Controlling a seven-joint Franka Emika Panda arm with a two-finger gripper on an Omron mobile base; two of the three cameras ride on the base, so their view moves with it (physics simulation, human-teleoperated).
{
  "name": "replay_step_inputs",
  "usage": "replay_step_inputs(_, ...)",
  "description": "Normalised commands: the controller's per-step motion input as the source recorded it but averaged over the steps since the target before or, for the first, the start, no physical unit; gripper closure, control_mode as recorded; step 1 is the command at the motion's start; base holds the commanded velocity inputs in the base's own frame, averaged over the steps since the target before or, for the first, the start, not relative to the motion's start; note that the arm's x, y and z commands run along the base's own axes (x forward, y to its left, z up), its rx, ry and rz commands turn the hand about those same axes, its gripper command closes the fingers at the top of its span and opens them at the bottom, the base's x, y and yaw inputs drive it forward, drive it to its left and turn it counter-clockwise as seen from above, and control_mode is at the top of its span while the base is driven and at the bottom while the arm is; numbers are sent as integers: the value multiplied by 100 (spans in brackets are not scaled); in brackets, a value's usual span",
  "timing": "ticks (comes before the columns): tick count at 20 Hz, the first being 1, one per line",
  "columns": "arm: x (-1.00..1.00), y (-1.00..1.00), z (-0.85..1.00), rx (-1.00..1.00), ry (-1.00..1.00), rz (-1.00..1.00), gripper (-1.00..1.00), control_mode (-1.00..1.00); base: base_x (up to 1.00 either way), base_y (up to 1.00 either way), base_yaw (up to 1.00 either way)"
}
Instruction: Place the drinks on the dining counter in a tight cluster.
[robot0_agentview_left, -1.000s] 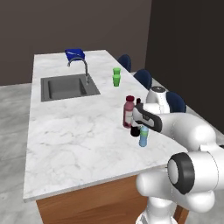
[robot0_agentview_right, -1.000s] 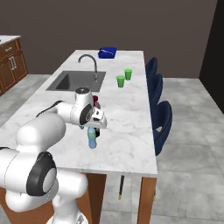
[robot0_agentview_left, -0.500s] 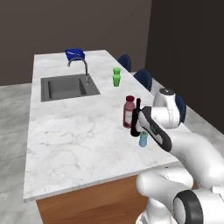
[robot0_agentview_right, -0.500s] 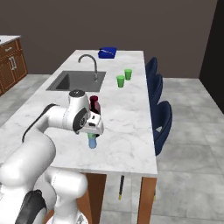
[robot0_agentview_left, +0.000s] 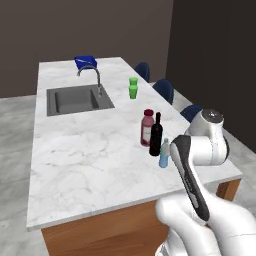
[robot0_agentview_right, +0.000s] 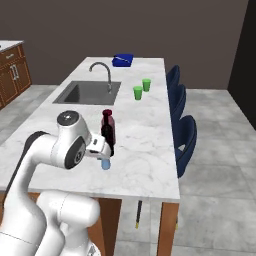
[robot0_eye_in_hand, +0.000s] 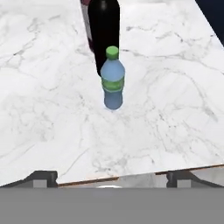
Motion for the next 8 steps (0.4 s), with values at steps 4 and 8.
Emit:
replay_step_inputs(4,-24,0,85,0,-2,3,-100,-100,0,0,0)
replay_step_inputs(8,-26,0,76,0,-7,2,-100,-100,0,0,0)
